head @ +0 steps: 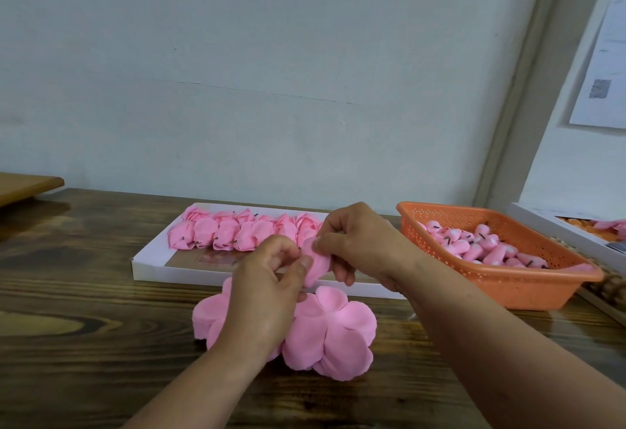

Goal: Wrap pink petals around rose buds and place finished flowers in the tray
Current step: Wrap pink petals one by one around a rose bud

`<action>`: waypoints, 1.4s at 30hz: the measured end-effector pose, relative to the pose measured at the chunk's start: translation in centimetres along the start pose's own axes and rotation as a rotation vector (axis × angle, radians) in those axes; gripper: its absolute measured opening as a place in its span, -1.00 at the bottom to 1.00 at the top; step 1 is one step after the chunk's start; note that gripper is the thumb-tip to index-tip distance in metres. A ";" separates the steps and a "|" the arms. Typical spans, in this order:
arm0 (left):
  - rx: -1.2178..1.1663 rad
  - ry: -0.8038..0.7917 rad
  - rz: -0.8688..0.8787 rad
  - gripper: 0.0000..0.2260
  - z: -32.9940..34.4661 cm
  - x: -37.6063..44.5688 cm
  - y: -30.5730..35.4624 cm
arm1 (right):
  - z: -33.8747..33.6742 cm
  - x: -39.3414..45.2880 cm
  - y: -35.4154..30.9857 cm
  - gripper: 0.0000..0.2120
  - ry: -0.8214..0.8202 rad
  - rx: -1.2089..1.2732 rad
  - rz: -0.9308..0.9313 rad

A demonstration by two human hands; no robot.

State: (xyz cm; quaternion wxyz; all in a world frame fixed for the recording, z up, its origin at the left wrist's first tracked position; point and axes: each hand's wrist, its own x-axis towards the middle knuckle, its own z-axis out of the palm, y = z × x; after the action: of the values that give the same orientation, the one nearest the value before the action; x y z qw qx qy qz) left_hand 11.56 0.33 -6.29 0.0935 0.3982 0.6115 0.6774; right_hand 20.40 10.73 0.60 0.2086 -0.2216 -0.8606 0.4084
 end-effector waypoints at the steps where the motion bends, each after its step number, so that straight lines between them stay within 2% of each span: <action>1: -0.001 0.000 0.004 -0.81 0.0 0.0 0.0 | 0.0 0.0 0.0 -0.80 0.003 0.002 0.002; 8: 0.088 0.031 0.064 -0.81 0.3 -0.1 0.0 | 0.1 0.2 -0.1 -0.81 0.033 0.003 0.014; 10: 0.119 0.023 0.080 -0.75 0.2 -0.1 0.2 | 0.0 0.3 -0.2 -0.81 0.032 0.006 0.012; 20: 0.115 -0.010 0.011 -0.73 0.3 -0.3 0.3 | 0.0 0.2 -0.1 -0.83 0.036 -0.009 0.005; 23: -0.039 -0.068 -0.079 -0.77 0.1 -0.2 0.5 | -0.1 0.2 0.0 -0.83 0.029 -0.007 -0.002; 26: -0.208 -0.118 -0.182 -0.73 0.0 -0.1 0.9 | -0.1 0.1 0.0 -0.82 0.001 0.028 0.007; 29: -0.347 -0.127 -0.302 -0.80 -0.2 0.0 1.0 | -0.4 0.0 0.1 -0.79 -0.070 0.211 0.056; 33: -0.513 -0.190 -0.413 -0.87 -0.9 0.4 1.0 | -0.8 -0.5 0.7 -0.84 -0.148 0.447 0.054; 36: -0.575 -0.218 -0.447 -0.86 -1.1 0.5 0.9 | -0.6 -0.8 1.2 -0.78 -0.149 0.395 -0.013; 42: -0.588 -0.256 -0.443 -0.71 -1.1 0.4 1.3 | -0.4 -0.7 1.5 -0.90 -0.012 0.268 -0.089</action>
State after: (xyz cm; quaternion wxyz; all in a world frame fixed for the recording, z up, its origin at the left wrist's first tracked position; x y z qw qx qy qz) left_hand 11.02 -0.52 -4.90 0.4230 0.2941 0.4460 0.7319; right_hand 21.51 11.42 -0.55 0.2491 -0.1507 -0.8086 0.5113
